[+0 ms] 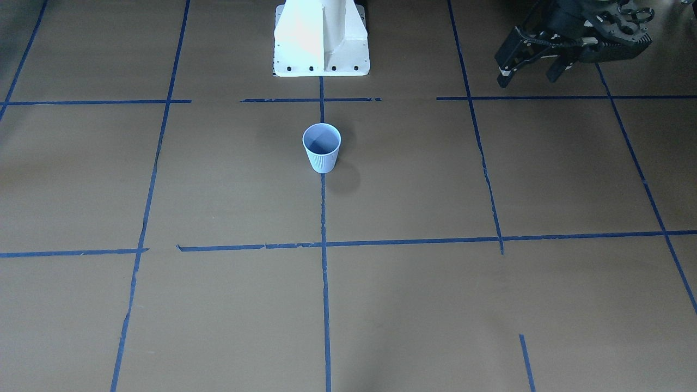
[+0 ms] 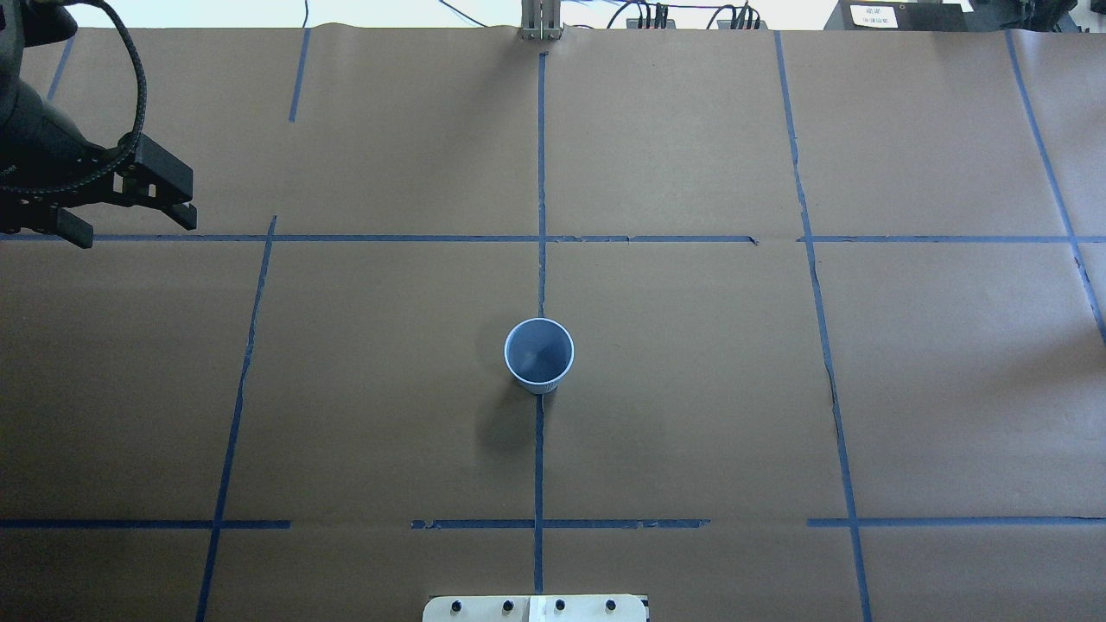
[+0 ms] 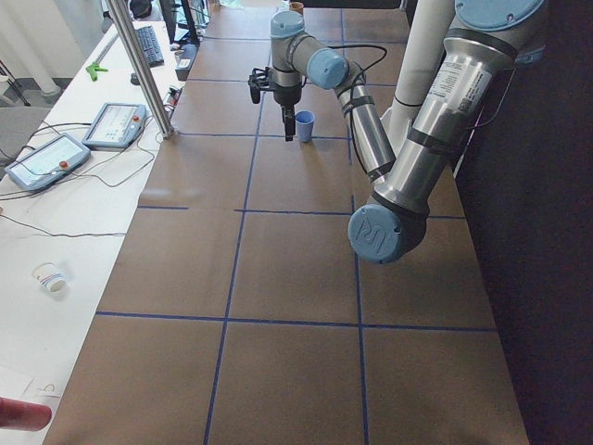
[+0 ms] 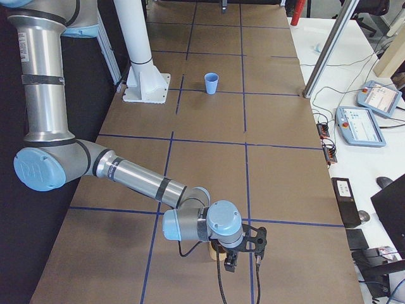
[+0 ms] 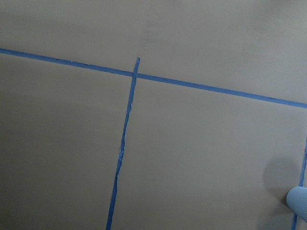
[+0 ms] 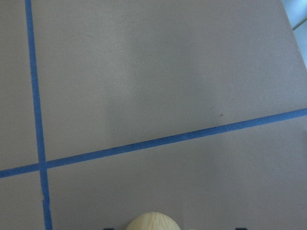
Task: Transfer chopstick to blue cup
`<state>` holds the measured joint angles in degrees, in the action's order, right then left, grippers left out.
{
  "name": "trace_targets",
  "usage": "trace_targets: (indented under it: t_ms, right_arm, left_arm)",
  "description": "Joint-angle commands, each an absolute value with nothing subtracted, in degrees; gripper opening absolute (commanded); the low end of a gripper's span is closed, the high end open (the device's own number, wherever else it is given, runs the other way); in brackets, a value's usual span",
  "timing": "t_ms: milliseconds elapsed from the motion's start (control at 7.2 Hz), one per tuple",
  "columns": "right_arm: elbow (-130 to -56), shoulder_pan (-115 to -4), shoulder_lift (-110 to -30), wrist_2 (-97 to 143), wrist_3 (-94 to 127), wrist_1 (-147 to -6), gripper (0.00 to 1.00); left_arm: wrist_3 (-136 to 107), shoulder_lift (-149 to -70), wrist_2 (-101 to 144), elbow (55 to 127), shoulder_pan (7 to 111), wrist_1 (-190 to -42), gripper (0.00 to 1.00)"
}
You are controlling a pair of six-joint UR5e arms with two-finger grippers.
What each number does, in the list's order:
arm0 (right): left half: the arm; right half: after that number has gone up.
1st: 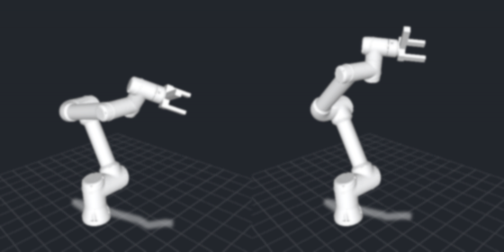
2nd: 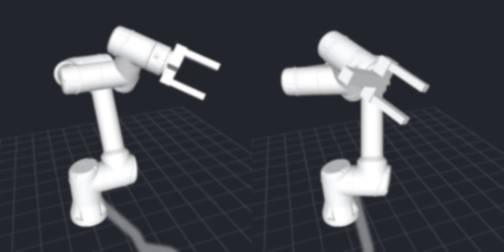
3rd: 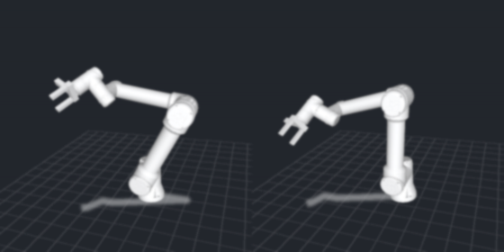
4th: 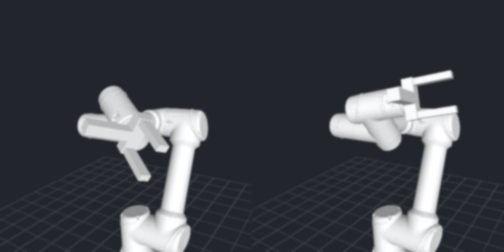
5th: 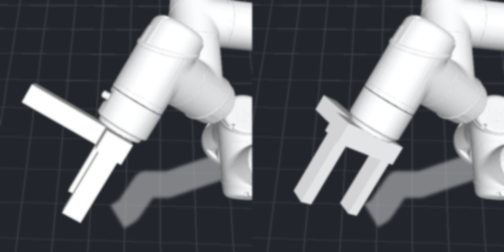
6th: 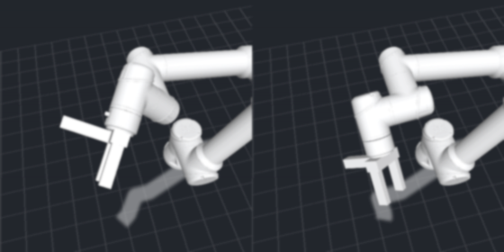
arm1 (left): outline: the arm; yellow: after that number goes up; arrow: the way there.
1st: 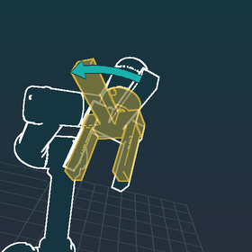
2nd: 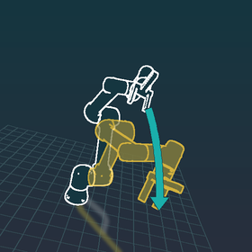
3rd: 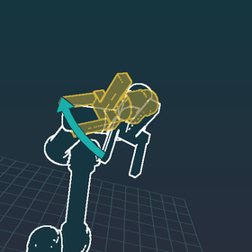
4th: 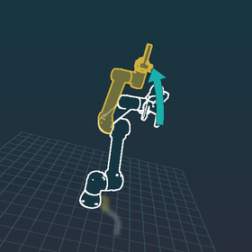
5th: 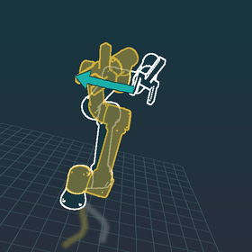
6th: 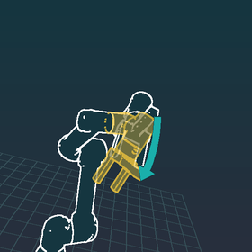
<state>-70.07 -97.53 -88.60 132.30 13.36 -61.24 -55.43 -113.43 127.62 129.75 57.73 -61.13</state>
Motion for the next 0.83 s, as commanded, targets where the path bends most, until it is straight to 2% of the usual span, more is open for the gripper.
trace_targets:
  t_ms: [0,556,694]
  right_arm:
    - [-70.0,-97.3,-88.5,132.3,13.4,-61.2,0.52]
    - [-72.0,-97.3,-88.3,132.5,13.0,-61.1,0.03]
    - [-75.4,-97.6,-88.7,133.0,12.8,-61.3,0.00]
  left_arm:
    - [-55.5,-113.5,127.6,129.7,57.7,-61.2,1.00]
    - [-55.9,-113.8,127.7,129.6,57.4,-61.0,1.00]
    - [-56.1,-113.8,127.7,129.7,57.4,-61.0,1.00]
